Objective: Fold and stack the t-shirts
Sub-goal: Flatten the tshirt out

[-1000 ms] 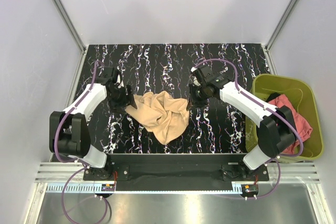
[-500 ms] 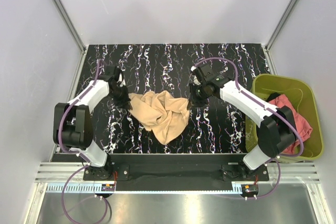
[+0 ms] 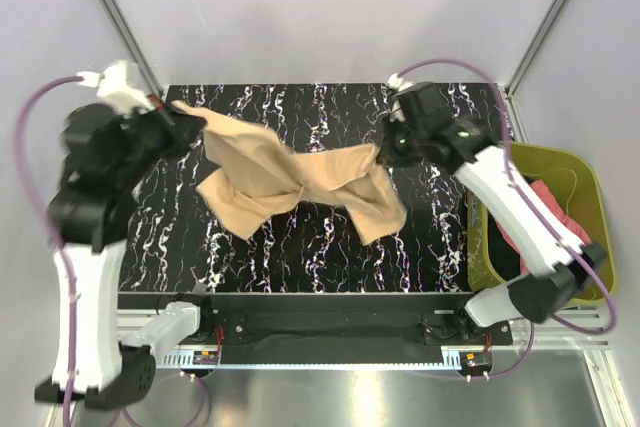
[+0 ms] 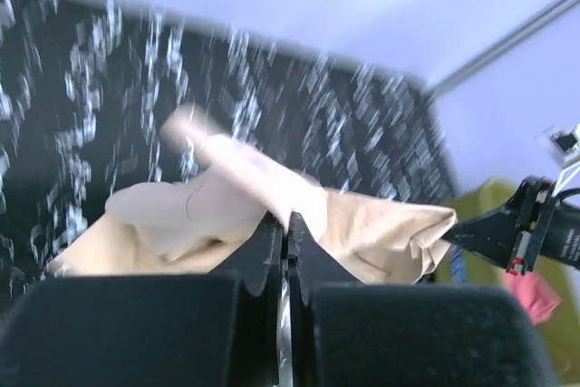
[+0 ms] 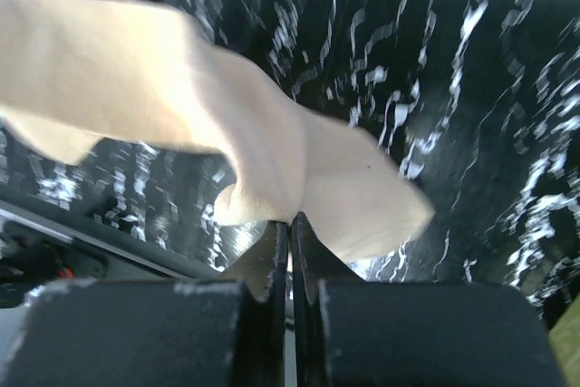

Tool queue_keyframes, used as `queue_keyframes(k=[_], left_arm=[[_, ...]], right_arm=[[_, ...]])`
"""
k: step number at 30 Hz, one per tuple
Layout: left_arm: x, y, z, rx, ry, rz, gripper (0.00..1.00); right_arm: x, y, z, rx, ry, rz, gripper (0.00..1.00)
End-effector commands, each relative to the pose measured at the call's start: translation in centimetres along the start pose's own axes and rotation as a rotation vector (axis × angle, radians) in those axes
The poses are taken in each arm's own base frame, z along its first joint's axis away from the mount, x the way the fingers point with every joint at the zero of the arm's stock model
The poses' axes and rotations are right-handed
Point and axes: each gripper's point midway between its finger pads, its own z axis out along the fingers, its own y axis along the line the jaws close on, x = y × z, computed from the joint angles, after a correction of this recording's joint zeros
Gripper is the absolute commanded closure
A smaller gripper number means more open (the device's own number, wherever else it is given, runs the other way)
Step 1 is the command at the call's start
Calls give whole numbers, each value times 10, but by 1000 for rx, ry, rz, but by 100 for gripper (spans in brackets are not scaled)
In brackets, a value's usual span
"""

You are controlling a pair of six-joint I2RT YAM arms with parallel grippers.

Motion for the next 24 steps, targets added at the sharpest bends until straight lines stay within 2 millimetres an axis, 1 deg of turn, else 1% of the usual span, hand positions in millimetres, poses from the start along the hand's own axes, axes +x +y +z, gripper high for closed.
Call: queue_keyframes(k=[1, 2, 3, 4, 5, 6, 7, 8, 9, 10, 11, 12, 13, 14, 16, 17, 18, 19, 20, 21, 22, 23, 24], left_arm=[[-41, -18, -49, 11, -178, 5, 100], [-48, -24, -62, 27, -214, 12, 100], [-62, -36, -85, 58, -279, 25, 100], [-68, -42, -96, 76, -309, 31, 100], [-74, -48, -108, 92, -341, 37, 100], [-84, -58, -133, 123, -404, 47, 100], [-90, -63, -145, 137, -437, 52, 100], [-99, -71, -165, 160, -490, 60, 100], [-104, -76, -180, 172, -529, 62, 100], [-108, -78, -189, 175, -555, 65, 100], [-113, -79, -198, 171, -588, 62, 100], [-120, -83, -213, 182, -630, 63, 100], [-124, -85, -219, 182, -653, 62, 100], [-131, -88, -230, 189, -690, 59, 100], [-137, -88, -227, 181, -704, 54, 100], [-142, -86, -219, 169, -704, 53, 100], [-143, -84, -210, 159, -692, 55, 100], [-143, -81, -197, 145, -669, 54, 100], [-144, -68, -169, 83, -634, 31, 100], [-142, -60, -152, 49, -606, 20, 100], [-139, -47, -129, 0, -571, 1, 100], [-137, -37, -100, -41, -523, -12, 100], [-135, -30, -82, -66, -494, -10, 100]], right_arm=[[-39, 2, -93, -32, -254, -25, 100], [-40, 4, -106, -50, -277, -23, 100], [-40, 12, -119, -102, -295, -35, 100], [-40, 16, -143, -147, -346, -39, 100], [-41, 17, -156, -165, -378, -41, 100], [-35, 28, -168, -243, -380, -57, 100], [-30, 32, -191, -294, -422, -69, 100], [-27, 35, -201, -327, -434, -62, 100], [-23, 41, -211, -372, -439, -64, 100], [-18, 43, -229, -409, -468, -64, 100], [-16, 45, -237, -433, -478, -60, 100], [-13, 49, -245, -466, -480, -47, 100], [-11, 50, -260, -489, -512, -44, 100], [-12, 50, -265, -498, -522, -24, 100], [-14, 45, -273, -482, -553, 5, 100], [-17, 40, -269, -450, -559, 32, 100], [-18, 38, -259, -427, -541, 41, 100], [-17, 35, -243, -399, -509, 48, 100], [-19, 29, -230, -349, -495, 59, 100], [-20, 23, -201, -287, -440, 73, 100], [-21, 17, -187, -236, -419, 84, 100], [-27, 2, -172, -139, -421, 106, 100], [-28, -5, -144, -66, -370, 110, 100]])
